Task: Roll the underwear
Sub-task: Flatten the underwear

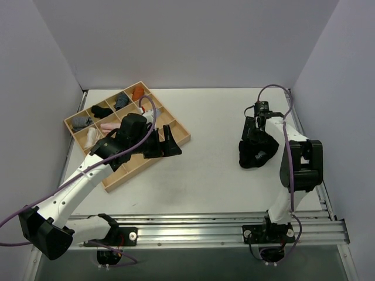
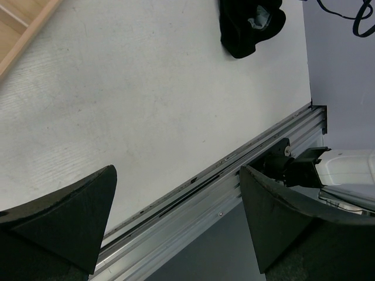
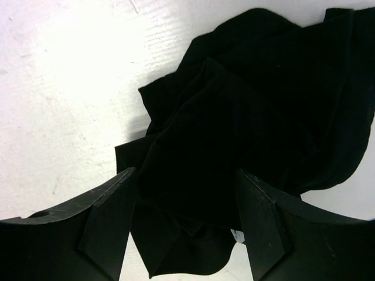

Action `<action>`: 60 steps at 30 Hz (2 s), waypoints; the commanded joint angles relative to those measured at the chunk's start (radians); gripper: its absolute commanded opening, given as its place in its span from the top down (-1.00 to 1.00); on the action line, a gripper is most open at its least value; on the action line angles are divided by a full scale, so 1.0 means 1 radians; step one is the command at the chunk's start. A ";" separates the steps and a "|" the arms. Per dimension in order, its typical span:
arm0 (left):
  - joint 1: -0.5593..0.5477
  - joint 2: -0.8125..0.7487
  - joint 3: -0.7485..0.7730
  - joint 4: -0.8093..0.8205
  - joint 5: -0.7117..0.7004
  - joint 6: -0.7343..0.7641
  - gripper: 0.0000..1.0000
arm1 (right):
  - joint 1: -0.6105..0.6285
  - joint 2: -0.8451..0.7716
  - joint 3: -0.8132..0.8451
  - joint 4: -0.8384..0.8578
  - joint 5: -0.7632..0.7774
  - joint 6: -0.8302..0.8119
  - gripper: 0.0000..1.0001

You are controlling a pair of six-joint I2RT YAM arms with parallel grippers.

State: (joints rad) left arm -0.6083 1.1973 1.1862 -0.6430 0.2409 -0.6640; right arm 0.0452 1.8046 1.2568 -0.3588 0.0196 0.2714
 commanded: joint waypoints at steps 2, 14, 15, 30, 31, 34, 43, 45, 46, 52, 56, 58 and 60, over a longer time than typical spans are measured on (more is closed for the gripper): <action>-0.004 0.005 0.044 -0.018 -0.015 0.029 -0.89 | -0.004 -0.024 -0.026 0.001 -0.009 -0.028 -0.22; -0.002 0.030 0.020 -0.058 -0.063 0.006 -0.94 | 0.186 -0.056 -0.128 0.021 -0.009 0.014 0.94; 0.001 0.034 0.018 -0.063 -0.069 0.007 -0.95 | 0.211 -0.066 -0.141 0.026 -0.009 0.032 1.00; -0.014 0.103 -0.117 0.051 -0.063 -0.036 -0.87 | 0.424 -0.519 -0.365 0.015 -0.110 0.256 1.00; -0.022 0.113 -0.125 0.068 -0.063 -0.042 -0.87 | 0.424 -0.554 -0.369 0.012 -0.080 0.259 1.00; -0.062 0.180 -0.122 0.124 -0.063 -0.046 -0.86 | 0.418 -0.586 -0.370 -0.012 -0.041 0.261 1.00; -0.171 0.421 -0.008 0.256 -0.041 -0.092 -0.80 | 0.374 -0.654 -0.358 -0.086 0.140 0.310 1.00; -0.185 0.479 0.021 0.264 -0.035 -0.098 -0.79 | 0.355 -0.669 -0.355 -0.107 0.187 0.318 1.00; -0.194 0.495 0.047 0.272 -0.032 -0.103 -0.79 | 0.348 -0.691 -0.350 -0.118 0.212 0.334 1.00; -0.226 0.610 0.118 0.338 -0.011 -0.105 -0.78 | 0.272 -0.719 -0.347 -0.132 0.198 0.315 1.00; -0.243 0.702 0.202 0.342 -0.006 -0.102 -0.78 | 0.249 -0.726 -0.370 -0.141 0.189 0.316 1.00; -0.252 0.723 0.217 0.365 -0.002 -0.100 -0.78 | 0.245 -0.737 -0.369 -0.135 0.184 0.315 1.00; -0.266 0.751 0.236 0.385 0.006 -0.095 -0.78 | 0.242 -0.735 -0.361 -0.144 0.184 0.318 1.00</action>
State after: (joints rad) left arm -0.8524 1.9259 1.3624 -0.3313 0.2218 -0.7593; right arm 0.2939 1.0863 0.8944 -0.4744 0.1787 0.5797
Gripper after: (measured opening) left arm 0.890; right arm 0.018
